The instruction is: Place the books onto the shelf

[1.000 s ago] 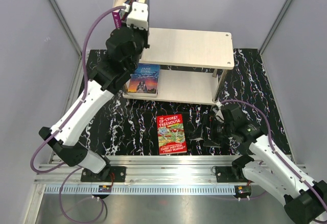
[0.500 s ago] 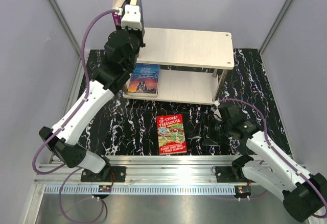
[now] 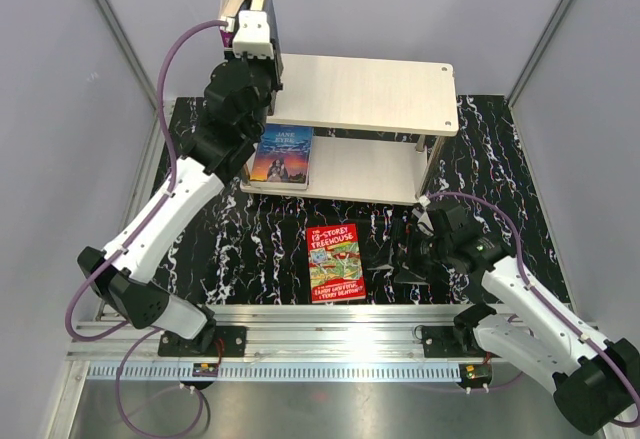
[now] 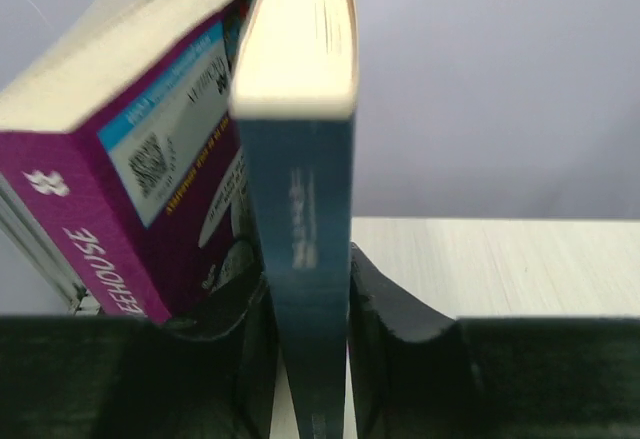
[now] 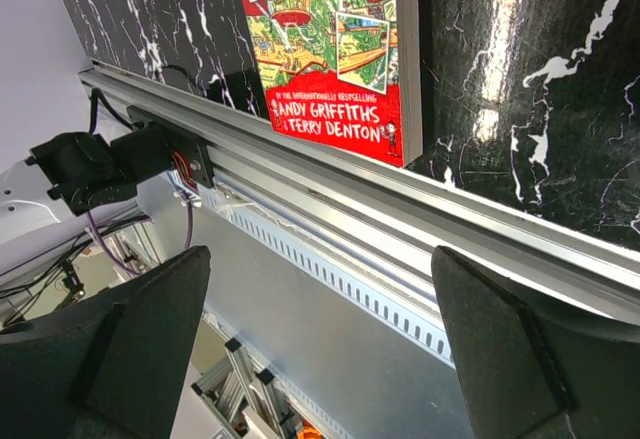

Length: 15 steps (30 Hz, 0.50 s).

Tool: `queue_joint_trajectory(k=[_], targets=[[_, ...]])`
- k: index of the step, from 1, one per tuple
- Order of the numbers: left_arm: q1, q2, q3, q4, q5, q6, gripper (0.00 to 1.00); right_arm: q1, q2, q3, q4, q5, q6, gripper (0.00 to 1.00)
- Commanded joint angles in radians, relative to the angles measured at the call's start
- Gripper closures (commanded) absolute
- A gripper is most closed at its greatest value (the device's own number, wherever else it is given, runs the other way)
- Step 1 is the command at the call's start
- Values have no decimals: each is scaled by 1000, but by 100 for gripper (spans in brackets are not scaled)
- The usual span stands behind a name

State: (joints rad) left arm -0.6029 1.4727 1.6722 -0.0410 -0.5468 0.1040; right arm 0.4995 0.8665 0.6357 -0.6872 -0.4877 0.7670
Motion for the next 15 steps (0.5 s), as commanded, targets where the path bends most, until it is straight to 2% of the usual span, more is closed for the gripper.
queue_joint_trajectory(k=[1, 6, 15], targets=[[8, -38, 21, 181, -24, -27, 64, 8, 6, 7, 40, -2, 3, 0], [8, -38, 21, 170, -24, -41, 48, 7, 8, 5, 43, -5, 2, 0], [8, -46, 21, 150, -31, -58, 43, 8, 16, 2, 51, -14, -6, 0]])
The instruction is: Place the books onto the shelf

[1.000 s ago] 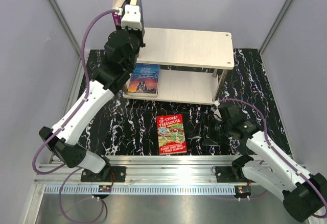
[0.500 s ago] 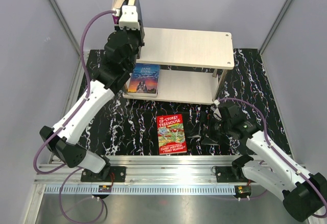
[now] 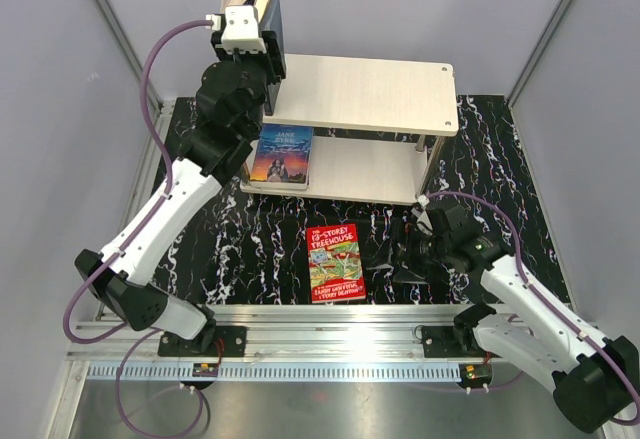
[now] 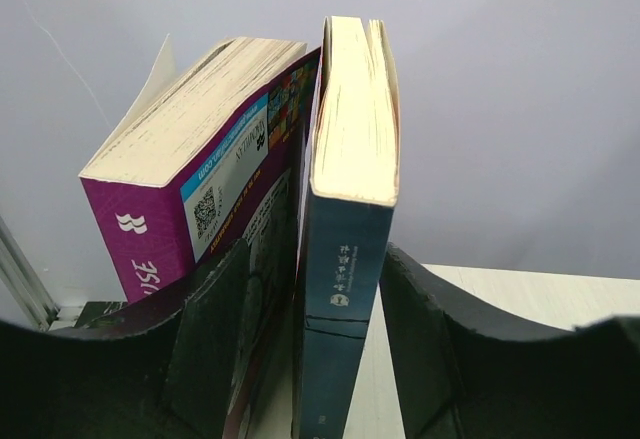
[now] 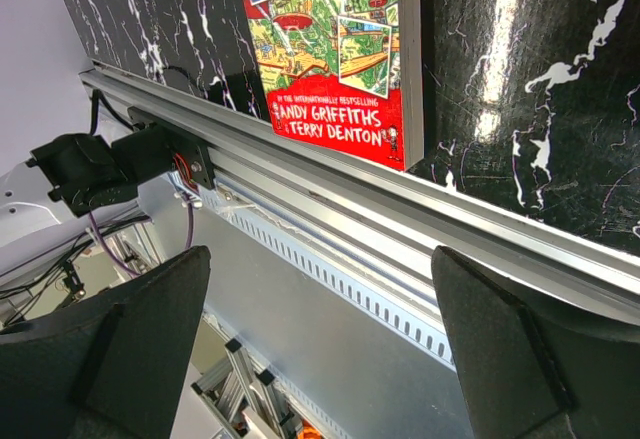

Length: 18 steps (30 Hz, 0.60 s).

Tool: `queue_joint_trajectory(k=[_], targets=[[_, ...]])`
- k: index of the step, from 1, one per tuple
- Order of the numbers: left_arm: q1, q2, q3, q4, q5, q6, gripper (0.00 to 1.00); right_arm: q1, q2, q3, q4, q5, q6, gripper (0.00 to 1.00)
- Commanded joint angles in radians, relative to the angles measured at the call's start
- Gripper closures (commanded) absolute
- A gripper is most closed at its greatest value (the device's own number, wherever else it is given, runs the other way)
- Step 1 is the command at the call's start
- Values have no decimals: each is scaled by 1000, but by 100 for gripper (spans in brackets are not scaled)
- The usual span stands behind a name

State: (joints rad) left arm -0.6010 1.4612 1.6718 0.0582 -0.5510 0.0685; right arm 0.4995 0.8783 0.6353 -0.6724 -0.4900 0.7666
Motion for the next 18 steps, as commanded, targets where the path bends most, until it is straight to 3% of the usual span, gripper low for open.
queue_joint_trajectory(k=[1, 4, 5, 6, 9, 18], targets=[[6, -36, 22, 48, -30, -24, 43, 8, 2, 3, 36, -13, -6, 0], [6, -44, 22, 37, -38, -26, 38, 8, 7, 3, 37, -18, -10, 0], [6, -54, 31, 5, -43, -36, 20, 7, 8, -2, 42, -22, -10, 0], [6, -58, 35, -9, -43, -36, 20, 7, 8, -2, 42, -22, -10, 0], [6, -77, 31, -56, -37, -55, 1, 7, 7, -5, 45, -24, -12, 0], [4, -234, -98, -124, -7, -108, 1, 8, 14, -19, 69, -42, -9, 0]])
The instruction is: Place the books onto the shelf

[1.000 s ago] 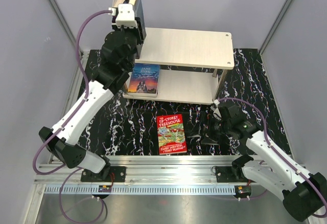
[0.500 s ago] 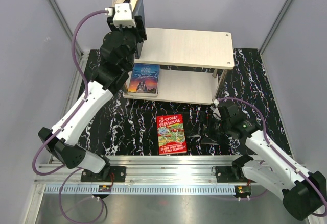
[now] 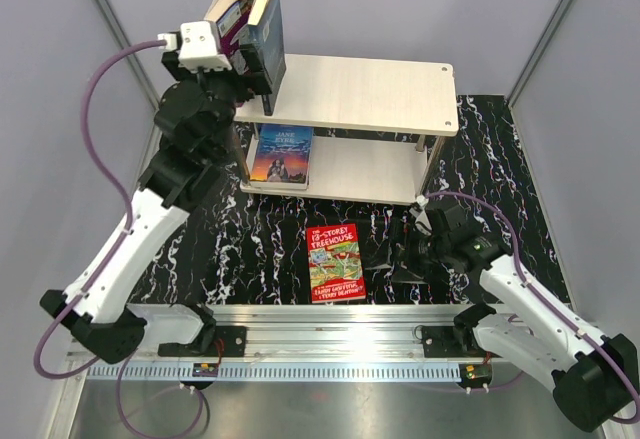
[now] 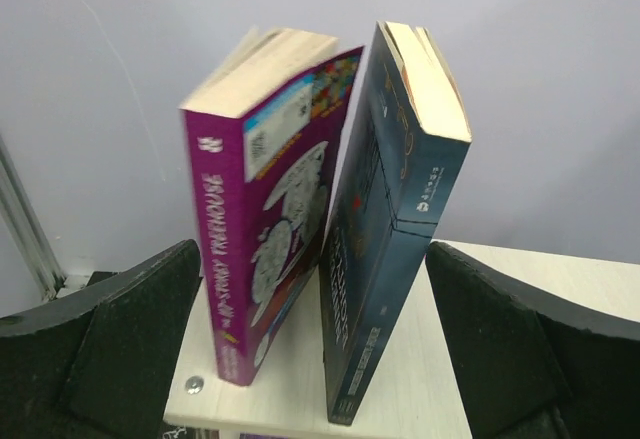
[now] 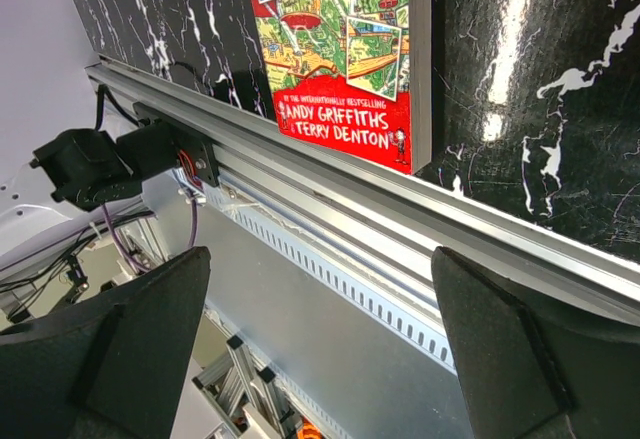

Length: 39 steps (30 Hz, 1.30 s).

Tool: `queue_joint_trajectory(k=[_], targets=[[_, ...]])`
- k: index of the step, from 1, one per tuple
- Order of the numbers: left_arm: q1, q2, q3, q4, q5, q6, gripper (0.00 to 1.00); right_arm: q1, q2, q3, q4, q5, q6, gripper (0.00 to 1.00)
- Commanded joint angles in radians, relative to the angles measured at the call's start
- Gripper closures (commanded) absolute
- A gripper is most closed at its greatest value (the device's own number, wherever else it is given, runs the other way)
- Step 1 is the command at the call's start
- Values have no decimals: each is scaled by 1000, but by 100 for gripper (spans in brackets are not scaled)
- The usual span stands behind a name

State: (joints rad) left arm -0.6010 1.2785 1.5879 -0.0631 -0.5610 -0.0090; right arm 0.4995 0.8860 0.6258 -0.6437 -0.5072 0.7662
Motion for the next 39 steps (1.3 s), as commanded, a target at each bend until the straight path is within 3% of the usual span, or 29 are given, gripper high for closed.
queue_joint_trajectory(k=[1, 8, 14, 18, 23, 25, 29, 36, 39], targets=[[4, -59, -17, -12, 6, -43, 1, 7, 8, -11, 45, -27, -8, 0], [-13, -151, -83, -84, 16, -85, 1, 7, 13, -21, 68, -44, -2, 0], [-23, -274, -193, -285, 102, -175, 1, 10, 18, -9, 72, -44, -18, 0], [-49, -390, -328, -391, 134, -322, 1, 8, 39, -8, 94, -48, -18, 0], [-92, -544, -600, -463, 240, -494, 1, 8, 114, -11, 173, -65, -16, 0], [-127, -564, -695, -439, 272, -581, 1, 8, 155, -9, 215, -68, -28, 0], [-172, -538, -955, -232, 403, -703, 1, 10, 316, 6, 301, -88, -44, 0], [-227, -296, -1193, 92, 489, -847, 1, 8, 494, 22, 421, -71, -27, 0], [-227, -203, -1220, 219, 532, -888, 1, 8, 531, 28, 435, -54, -30, 0]])
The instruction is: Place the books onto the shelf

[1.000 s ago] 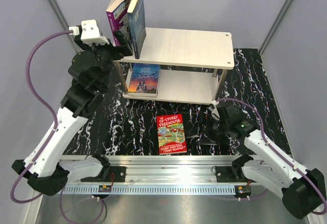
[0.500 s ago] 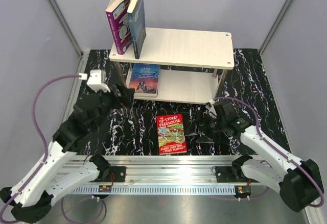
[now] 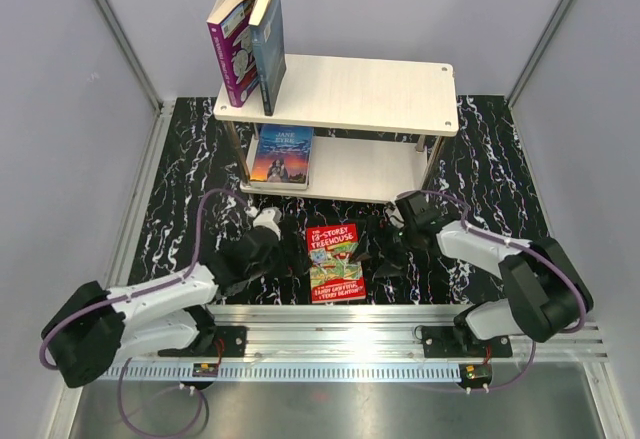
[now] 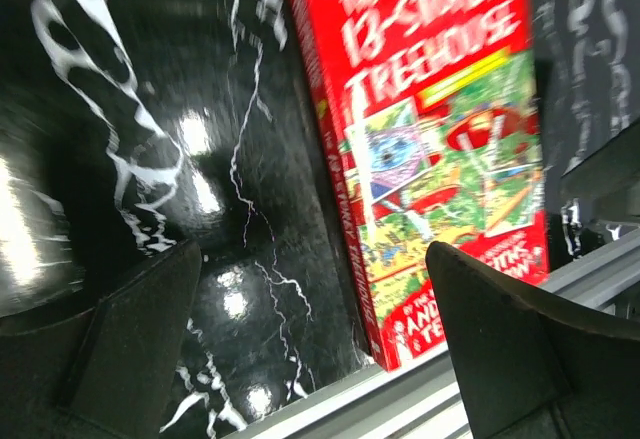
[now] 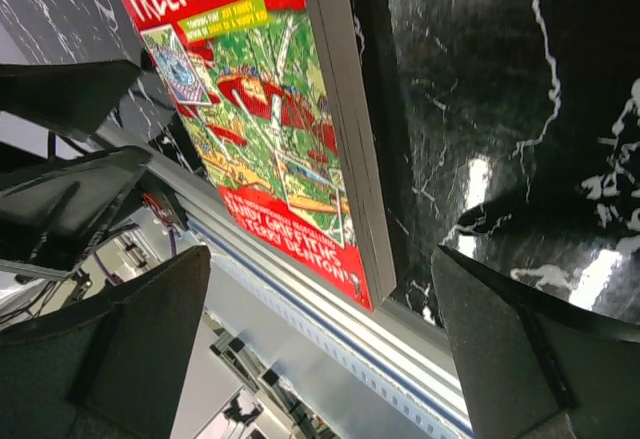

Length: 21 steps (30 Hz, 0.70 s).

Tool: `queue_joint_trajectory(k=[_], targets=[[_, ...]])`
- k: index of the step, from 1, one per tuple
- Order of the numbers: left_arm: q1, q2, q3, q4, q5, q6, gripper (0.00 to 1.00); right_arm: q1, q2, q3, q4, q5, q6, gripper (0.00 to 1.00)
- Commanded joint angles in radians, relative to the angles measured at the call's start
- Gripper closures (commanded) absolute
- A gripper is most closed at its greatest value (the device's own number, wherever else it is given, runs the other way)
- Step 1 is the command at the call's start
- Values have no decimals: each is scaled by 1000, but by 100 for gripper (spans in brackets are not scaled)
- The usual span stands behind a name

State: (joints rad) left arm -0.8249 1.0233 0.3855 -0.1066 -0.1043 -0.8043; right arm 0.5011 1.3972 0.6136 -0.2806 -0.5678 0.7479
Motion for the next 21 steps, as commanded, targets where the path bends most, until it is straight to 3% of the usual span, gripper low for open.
queue_joint_trajectory(k=[1, 13, 17, 21], targets=[[-3, 111, -25, 293, 90, -101, 1, 7, 28, 38, 78, 16, -16, 0], [-5, 474, -76, 781, 342, -252, 1, 7, 161, -63, 259, 2, 48, 2], [-22, 580, -88, 1040, 429, -341, 1, 8, 183, -78, 271, -1, 56, 2], [-60, 606, -36, 1058, 468, -366, 3, 7, 172, -97, 323, 5, 73, 7]])
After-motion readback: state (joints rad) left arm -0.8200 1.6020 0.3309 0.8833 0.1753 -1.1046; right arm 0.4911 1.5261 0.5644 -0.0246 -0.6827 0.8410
